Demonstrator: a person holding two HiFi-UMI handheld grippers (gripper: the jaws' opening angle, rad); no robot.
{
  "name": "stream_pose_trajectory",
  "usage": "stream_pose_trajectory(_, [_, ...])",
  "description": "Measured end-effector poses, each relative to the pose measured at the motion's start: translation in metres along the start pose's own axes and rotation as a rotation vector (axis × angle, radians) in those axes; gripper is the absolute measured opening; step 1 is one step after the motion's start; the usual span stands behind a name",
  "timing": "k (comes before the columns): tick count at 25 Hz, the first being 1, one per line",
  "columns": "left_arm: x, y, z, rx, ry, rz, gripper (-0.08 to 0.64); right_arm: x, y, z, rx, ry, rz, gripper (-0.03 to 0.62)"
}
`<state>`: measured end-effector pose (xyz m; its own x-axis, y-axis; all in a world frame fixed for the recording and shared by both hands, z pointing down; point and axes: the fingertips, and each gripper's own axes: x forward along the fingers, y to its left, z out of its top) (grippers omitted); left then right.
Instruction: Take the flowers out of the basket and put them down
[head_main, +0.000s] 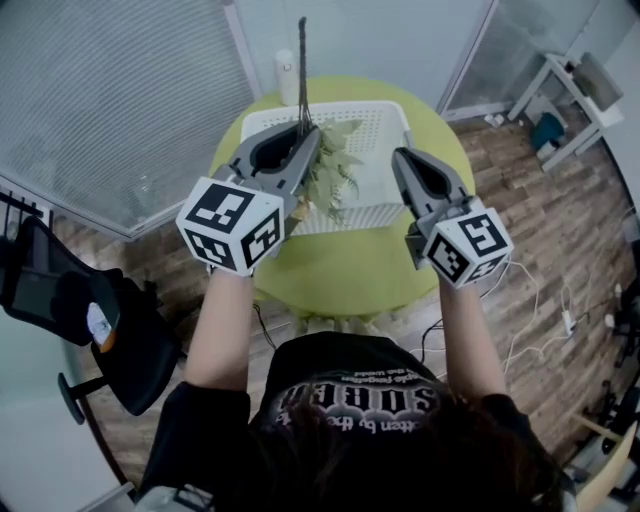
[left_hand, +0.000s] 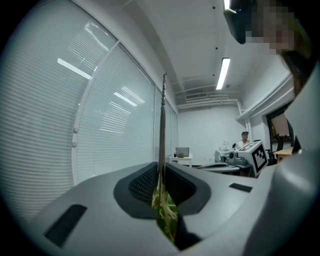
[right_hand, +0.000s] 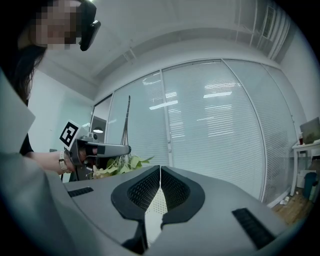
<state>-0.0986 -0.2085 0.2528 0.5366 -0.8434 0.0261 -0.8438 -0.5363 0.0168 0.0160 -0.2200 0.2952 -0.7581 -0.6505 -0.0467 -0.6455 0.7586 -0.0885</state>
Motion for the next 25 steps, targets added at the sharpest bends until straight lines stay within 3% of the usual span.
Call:
stream_pose_trajectory(6, [-0.013, -0.008, -0.001, -0.019, -0.006, 0.006, 0.035, -0.01, 0.01, -0.002, 0.003, -0.005, 0.008, 0.029])
stream_pose_trajectory(25, [-0.027, -0.028, 0.005, 0.027, 0.006, 0.02, 0.038, -0.031, 0.013, 0.004, -0.001, -0.014, 0.002, 0.029])
